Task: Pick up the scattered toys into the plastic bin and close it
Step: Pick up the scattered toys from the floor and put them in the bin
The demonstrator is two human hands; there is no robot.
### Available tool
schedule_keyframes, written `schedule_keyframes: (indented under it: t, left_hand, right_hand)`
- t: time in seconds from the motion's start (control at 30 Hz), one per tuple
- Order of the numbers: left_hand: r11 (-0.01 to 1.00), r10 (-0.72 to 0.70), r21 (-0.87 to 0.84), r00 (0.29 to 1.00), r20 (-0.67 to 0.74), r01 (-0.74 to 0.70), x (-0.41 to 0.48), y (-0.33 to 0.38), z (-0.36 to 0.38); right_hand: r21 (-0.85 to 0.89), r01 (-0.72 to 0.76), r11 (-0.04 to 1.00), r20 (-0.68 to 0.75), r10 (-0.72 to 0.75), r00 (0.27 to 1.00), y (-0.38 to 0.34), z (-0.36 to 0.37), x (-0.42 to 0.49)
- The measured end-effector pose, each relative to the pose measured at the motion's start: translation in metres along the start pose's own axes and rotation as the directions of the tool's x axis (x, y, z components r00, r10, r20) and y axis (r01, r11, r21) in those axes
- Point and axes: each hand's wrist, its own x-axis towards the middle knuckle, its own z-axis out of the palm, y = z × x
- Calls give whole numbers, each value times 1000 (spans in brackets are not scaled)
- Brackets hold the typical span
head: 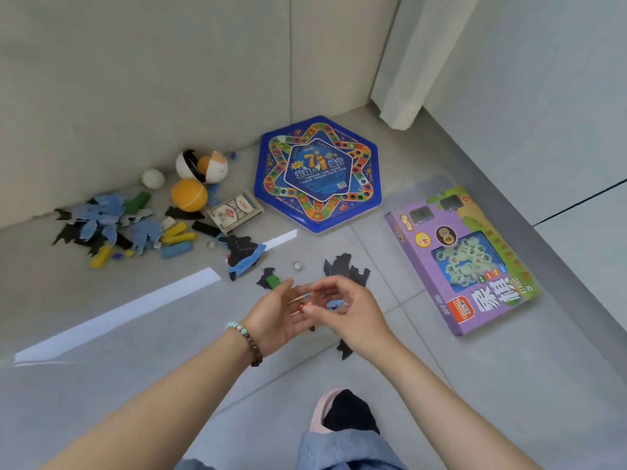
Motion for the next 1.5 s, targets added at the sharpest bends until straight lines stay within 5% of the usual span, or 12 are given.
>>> schedule_keyframes:
  t: [0.17,0.33,0.6,0.8,0.93,1.13,1.3,1.5]
  left_hand:
    - [979,114,-149,981,-154,-137,-5,43,-30]
    - [976,173,-86,955,-241,-199,-4,66,-58]
    - [978,209,30,954,-216,-207,-3,73,-74]
    - [974,226,66,954,-196,-217,-3,81,-84]
    - [980,199,9,961,-194,-201,-3,84,-94]
    - [955,182,-226,981,-67,-192,-10,89,-103]
    - [910,234,-245,901,-365,-336,-20,111,-129]
    - [864,262,-288,856,-445,-414,-31,116,-162]
  right_hand:
    - [-144,-28,989,-31,23,999,-3,11,47]
    - [-375,-37,926,156,103,982,13,24,79]
    - [-500,7,866,129,66,989,29,31,98]
    - [-495,-63,867,-5,70,998,27,37,104]
    - [-243,-161,957,-110,137,984,1,53,106]
    - [-29,-38,999,313,45,949,-61,125,115]
    - [-160,-184,970,234,219,947,-51,144,147]
    - [-248,-165,955,9,172,985,-31,155,163]
